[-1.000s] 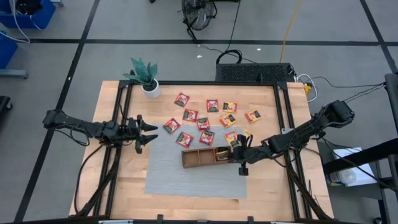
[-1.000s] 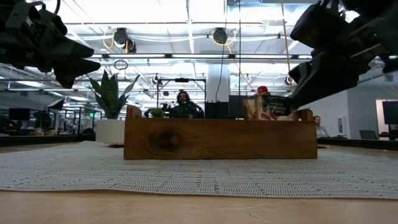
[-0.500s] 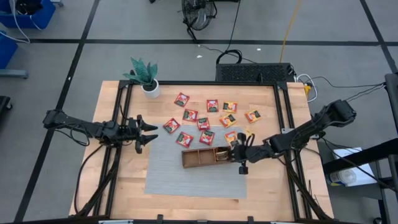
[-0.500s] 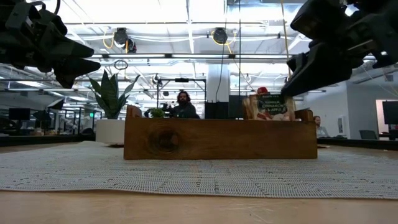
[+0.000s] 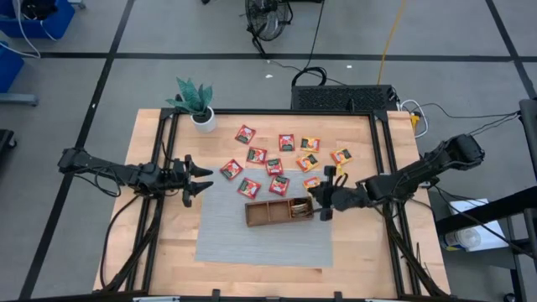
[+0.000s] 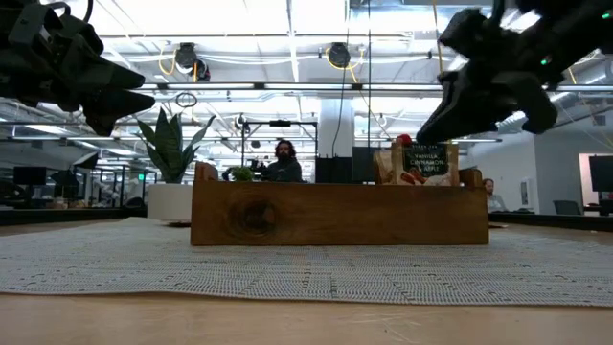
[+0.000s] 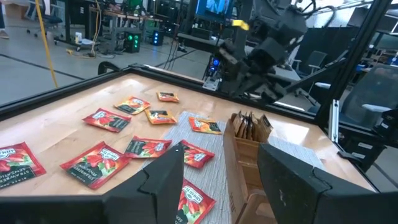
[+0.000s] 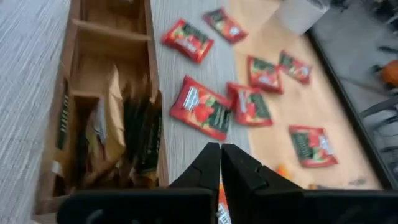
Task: Pick & Place Tea
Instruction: Adjust the wood organizer
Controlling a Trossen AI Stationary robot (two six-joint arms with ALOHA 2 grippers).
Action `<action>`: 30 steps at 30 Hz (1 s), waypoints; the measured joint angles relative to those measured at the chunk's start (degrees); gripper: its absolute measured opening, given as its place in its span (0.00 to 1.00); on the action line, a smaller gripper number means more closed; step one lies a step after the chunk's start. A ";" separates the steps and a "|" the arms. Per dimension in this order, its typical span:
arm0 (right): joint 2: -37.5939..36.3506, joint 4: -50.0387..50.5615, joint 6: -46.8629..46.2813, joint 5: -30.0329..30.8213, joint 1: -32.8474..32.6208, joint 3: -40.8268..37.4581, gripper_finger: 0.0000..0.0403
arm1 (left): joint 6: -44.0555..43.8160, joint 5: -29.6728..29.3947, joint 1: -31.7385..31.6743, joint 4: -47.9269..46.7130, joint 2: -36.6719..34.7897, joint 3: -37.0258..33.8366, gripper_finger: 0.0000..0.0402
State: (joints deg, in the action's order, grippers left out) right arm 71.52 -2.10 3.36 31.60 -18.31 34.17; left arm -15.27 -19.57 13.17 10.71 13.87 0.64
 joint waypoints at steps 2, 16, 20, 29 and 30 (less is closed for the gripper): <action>0.91 0.29 -0.53 -3.86 2.93 0.00 0.00 | 0.00 -0.02 0.00 0.02 0.00 0.00 0.51; 5.25 -14.02 -4.27 -20.00 9.93 -7.89 0.00 | 0.00 0.00 -0.01 -0.12 0.00 0.01 0.51; 4.99 -13.99 -5.94 -22.88 9.36 -7.89 0.00 | 0.00 0.00 0.00 -0.12 0.00 0.02 0.51; 4.99 -13.61 -7.63 -23.80 6.91 -7.89 0.00 | 0.00 0.00 0.00 -0.13 0.00 0.01 0.51; 4.99 -13.54 -7.65 -22.72 6.81 -7.89 0.00 | 0.00 0.00 0.00 -0.14 0.00 0.02 0.51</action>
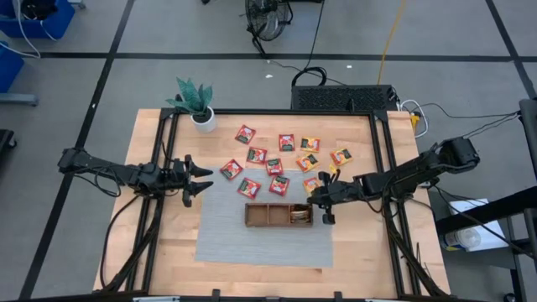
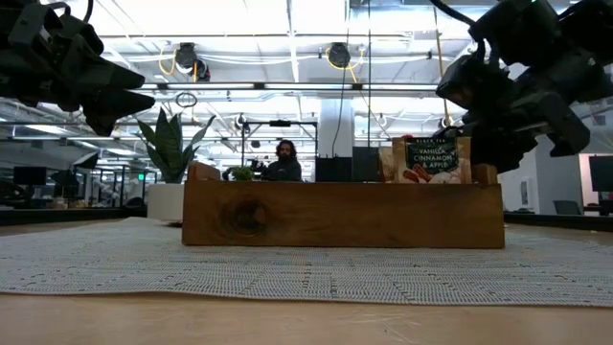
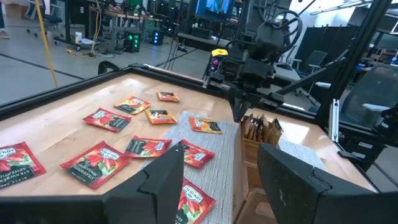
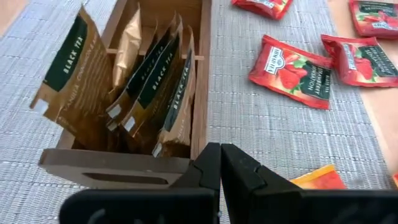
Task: Pick & Place Tea
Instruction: Adjust the wood organizer, then put the yellow tea bag into the middle compartment of the wood organizer
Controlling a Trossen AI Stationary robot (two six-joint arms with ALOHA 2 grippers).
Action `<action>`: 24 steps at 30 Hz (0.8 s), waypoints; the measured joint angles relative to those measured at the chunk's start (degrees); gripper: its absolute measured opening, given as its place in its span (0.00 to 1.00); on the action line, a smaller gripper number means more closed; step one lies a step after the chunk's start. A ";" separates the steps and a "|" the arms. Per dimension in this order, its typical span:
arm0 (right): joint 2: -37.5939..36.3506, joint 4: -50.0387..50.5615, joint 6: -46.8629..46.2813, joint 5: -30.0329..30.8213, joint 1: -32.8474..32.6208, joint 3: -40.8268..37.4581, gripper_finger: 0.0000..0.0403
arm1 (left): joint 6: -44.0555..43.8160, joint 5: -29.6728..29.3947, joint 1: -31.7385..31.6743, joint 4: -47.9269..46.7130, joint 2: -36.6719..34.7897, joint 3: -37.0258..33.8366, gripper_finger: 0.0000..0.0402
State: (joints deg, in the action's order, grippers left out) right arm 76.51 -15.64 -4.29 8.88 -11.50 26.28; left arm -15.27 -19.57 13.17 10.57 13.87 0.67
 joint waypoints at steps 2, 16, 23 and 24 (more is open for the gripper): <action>0.00 0.40 0.34 3.69 -0.24 -0.02 0.00 | 0.00 0.00 0.00 0.00 0.00 -0.02 0.51; -9.02 11.46 3.79 23.20 4.61 0.65 0.16 | 0.00 0.00 -0.02 0.00 0.00 0.00 0.51; -12.49 36.82 -1.93 21.78 19.95 8.97 0.40 | 0.00 0.00 -0.01 0.00 0.00 0.00 0.51; -12.26 38.76 -2.12 19.62 22.51 10.18 0.44 | 0.00 0.00 0.00 0.00 0.00 0.00 0.51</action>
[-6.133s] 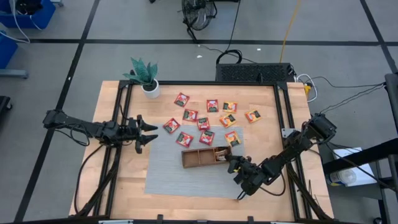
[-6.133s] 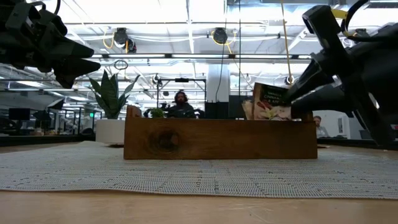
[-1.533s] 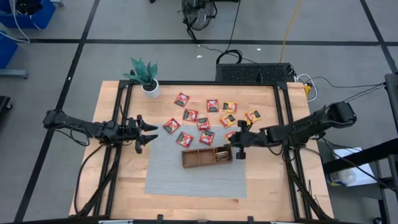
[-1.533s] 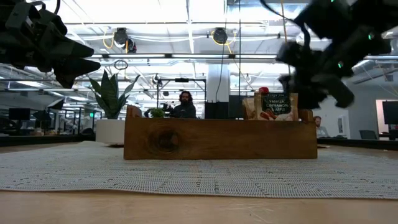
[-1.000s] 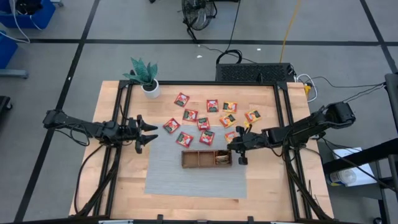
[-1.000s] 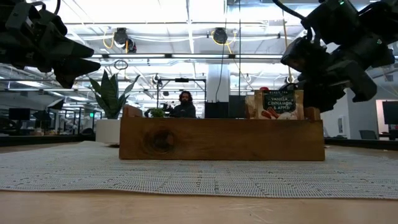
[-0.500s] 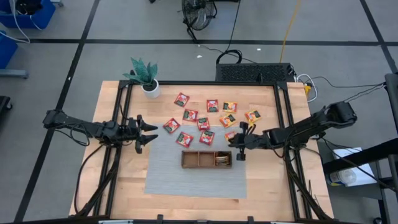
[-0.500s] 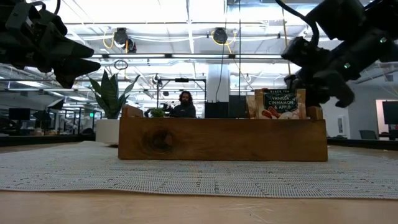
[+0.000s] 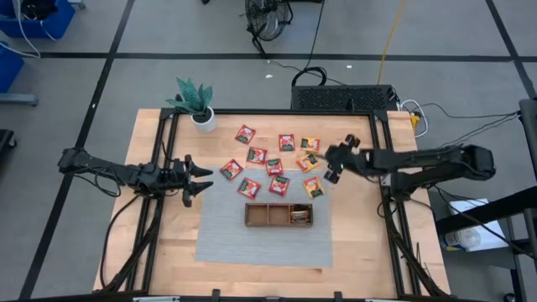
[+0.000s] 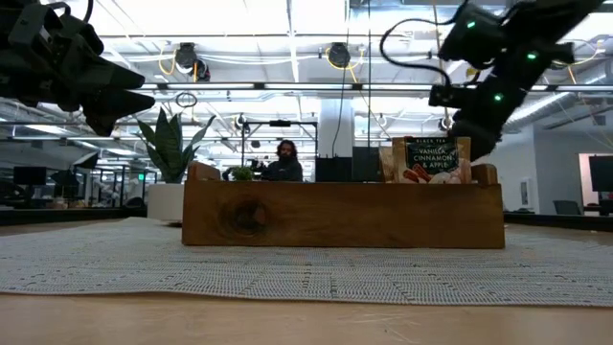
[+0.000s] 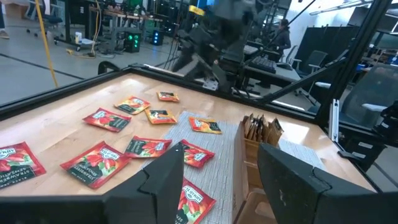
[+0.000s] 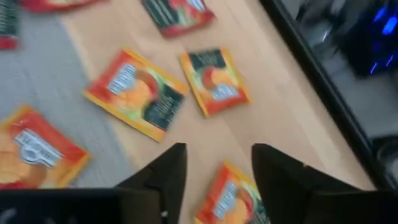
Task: Pick & Place Tea
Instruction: Put the yellow tea bag into the middle compartment of the wood organizer
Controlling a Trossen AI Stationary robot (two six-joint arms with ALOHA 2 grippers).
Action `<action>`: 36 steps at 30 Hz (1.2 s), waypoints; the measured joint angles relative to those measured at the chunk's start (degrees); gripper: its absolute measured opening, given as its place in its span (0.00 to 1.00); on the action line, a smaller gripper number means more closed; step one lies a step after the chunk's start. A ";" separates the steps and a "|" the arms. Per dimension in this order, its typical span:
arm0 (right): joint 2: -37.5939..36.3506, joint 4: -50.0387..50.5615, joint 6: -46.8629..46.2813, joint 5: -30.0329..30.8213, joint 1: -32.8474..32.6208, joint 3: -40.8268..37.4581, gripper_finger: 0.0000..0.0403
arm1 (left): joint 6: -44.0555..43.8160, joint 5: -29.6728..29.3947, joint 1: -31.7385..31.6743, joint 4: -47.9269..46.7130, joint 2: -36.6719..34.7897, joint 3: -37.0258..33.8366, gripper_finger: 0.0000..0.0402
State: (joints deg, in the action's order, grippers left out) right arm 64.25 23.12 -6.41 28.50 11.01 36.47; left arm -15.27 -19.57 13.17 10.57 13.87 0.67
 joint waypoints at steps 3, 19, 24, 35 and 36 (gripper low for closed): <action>1.70 2.72 -0.47 -10.75 8.17 2.81 0.52 | 0.00 0.00 -0.01 0.00 0.00 0.00 0.51; 19.67 2.49 1.26 -16.77 18.56 3.61 0.60 | 0.00 0.00 -0.01 0.00 0.00 0.00 0.51; 22.27 3.63 0.82 -13.83 18.49 3.72 0.58 | 0.02 0.00 0.00 0.00 0.00 0.00 0.51; 22.71 12.28 -1.91 -13.53 18.51 3.54 0.29 | 0.00 0.00 -0.02 0.00 0.00 0.00 0.51; 22.73 12.64 -1.91 -13.44 18.51 3.54 0.25 | 0.00 0.00 -0.01 0.00 0.00 0.00 0.51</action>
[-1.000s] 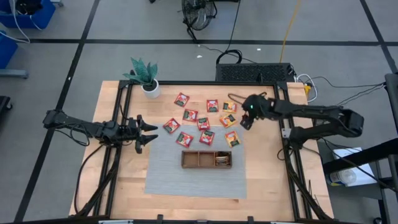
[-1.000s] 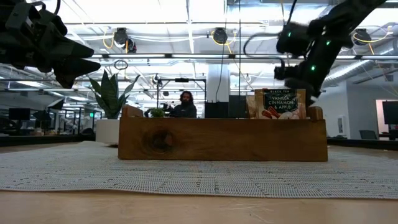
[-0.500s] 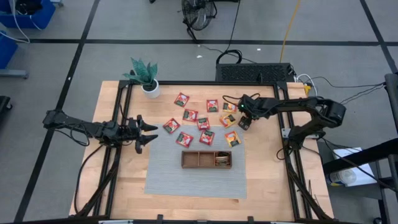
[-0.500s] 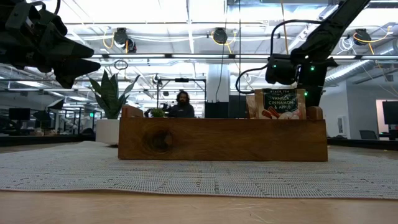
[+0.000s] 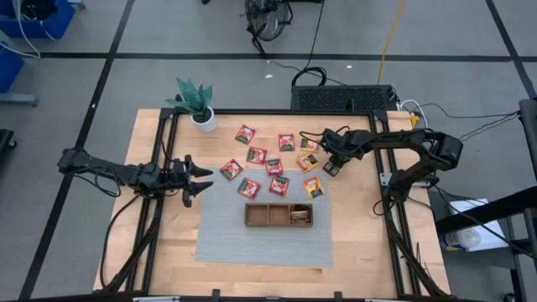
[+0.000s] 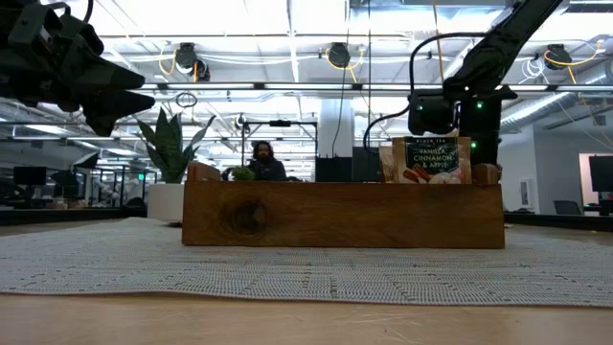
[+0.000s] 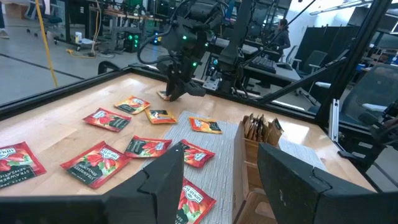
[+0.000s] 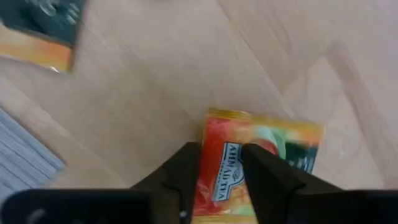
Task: Pick & Place Tea
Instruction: Put the yellow tea bag into the middle compartment of the wood organizer
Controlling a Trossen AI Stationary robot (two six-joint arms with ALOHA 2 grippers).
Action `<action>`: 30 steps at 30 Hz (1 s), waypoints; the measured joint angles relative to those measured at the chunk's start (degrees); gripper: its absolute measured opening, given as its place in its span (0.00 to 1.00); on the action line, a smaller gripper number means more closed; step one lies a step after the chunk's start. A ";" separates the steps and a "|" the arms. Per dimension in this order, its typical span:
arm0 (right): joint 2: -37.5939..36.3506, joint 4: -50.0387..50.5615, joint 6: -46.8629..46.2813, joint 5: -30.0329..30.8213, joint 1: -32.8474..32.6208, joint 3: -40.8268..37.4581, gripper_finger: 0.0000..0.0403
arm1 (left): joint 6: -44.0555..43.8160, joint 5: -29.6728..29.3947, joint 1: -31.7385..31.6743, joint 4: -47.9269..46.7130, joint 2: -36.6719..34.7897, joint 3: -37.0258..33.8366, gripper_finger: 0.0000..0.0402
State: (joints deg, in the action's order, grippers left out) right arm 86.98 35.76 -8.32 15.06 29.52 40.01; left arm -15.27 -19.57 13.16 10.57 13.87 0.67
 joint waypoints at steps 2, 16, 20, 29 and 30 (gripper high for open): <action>0.00 0.55 0.21 0.14 0.00 -0.02 0.17 | 0.01 0.00 0.01 0.00 0.00 0.00 0.51; -7.51 2.67 3.78 10.23 -11.96 -0.08 0.01 | 0.01 0.00 -0.01 0.00 0.00 0.00 0.51; -12.41 9.58 -2.12 16.17 -21.92 4.13 0.01 | 0.00 0.00 -0.01 0.00 0.00 0.00 0.51; -12.03 3.57 -3.74 18.92 -46.52 19.98 0.01 | 0.00 0.00 0.00 0.00 0.00 0.00 0.51; -11.17 1.22 -3.26 19.11 -48.58 21.25 0.01 | 0.01 0.00 0.01 0.02 0.00 0.00 0.51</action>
State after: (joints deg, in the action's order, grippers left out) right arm 75.81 36.98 -11.57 34.17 -19.07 61.26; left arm -15.26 -19.57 13.17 10.59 13.87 0.67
